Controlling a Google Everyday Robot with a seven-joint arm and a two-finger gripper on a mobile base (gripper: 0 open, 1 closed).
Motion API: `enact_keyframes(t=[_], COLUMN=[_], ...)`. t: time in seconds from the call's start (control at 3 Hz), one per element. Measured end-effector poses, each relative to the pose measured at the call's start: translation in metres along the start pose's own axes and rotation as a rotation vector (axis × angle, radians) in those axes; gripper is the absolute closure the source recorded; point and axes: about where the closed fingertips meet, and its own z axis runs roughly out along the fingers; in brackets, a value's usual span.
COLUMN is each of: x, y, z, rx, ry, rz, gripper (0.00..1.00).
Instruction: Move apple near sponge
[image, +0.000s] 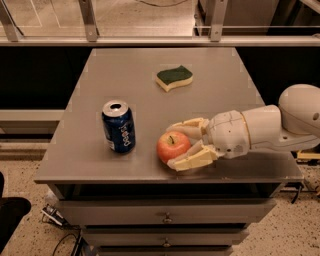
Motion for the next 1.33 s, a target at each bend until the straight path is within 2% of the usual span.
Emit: enact_keyframes(t=[0.33,0.67,1.33], x=[0.002,-0.005,-0.035], y=[-0.005,-0.024,-0.098], z=[0.006,0.002,-0.04], rx=[-0.003,0.002,0.088], ry=[0.022,0.072,0.134], rz=[0.016,0.027,0.05], gripper=[1.0,1.0,1.0])
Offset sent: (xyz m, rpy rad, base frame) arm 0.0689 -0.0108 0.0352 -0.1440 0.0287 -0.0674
